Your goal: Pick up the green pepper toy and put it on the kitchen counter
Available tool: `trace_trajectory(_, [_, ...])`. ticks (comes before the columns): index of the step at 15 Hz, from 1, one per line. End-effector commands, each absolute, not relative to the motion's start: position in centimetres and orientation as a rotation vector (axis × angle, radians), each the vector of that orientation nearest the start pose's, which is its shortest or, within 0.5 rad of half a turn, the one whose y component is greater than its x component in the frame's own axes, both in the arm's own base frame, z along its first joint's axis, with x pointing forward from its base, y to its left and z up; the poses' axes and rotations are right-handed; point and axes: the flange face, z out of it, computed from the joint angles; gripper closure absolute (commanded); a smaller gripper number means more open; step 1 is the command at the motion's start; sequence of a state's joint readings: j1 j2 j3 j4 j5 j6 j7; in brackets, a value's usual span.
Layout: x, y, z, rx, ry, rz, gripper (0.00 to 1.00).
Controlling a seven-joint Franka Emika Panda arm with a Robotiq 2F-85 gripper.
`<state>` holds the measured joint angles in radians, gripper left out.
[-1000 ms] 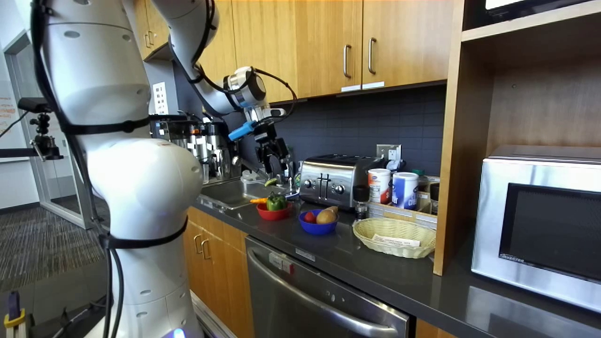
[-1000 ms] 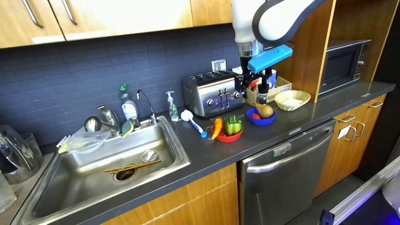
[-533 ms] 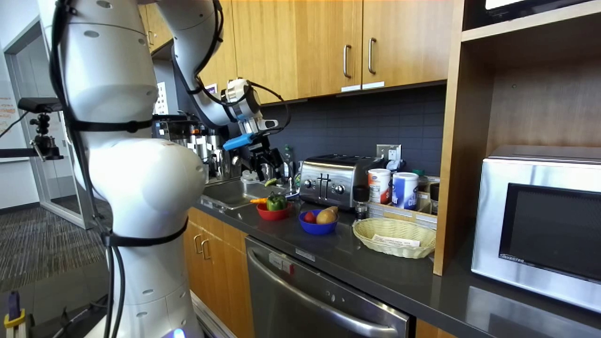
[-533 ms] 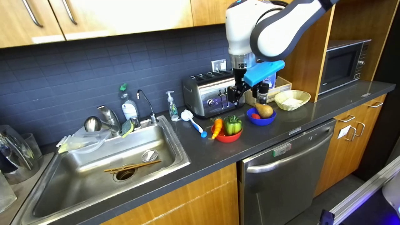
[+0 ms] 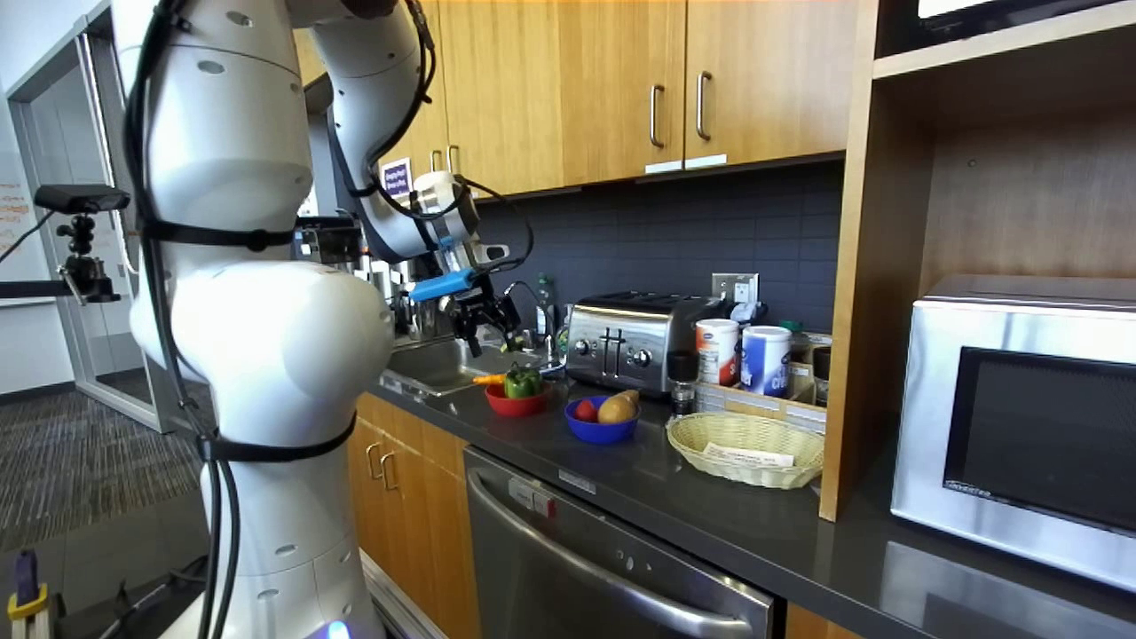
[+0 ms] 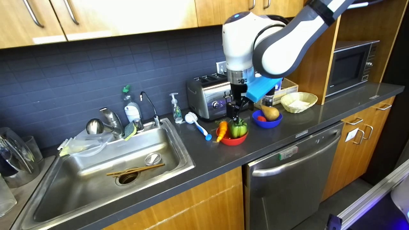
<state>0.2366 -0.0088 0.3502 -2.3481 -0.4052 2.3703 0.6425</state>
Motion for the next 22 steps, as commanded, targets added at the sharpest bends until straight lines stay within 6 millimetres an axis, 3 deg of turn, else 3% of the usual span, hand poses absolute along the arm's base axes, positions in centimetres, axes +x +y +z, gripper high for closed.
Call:
trace_trajectory(1, [43.1,29.0,32.9,-3.295,-0.590,-0.344,0.00])
trace_trajectory(4, [43.9,29.4,32.3,-3.272,-0.748,-0.346,0.00])
trace_trajectory(6, [44.9,29.2,32.1,-3.272,-0.760,-0.351,0.00])
trace_trajectory(14, [50.1,26.3,32.1,-3.297,-0.604,-0.325,0.00])
trace_trajectory(19, [49.7,24.6,30.0,-3.344,-0.529,-0.197,0.00])
trace_trajectory(22, [49.0,24.9,29.5,-3.360,-0.540,-0.158,0.00])
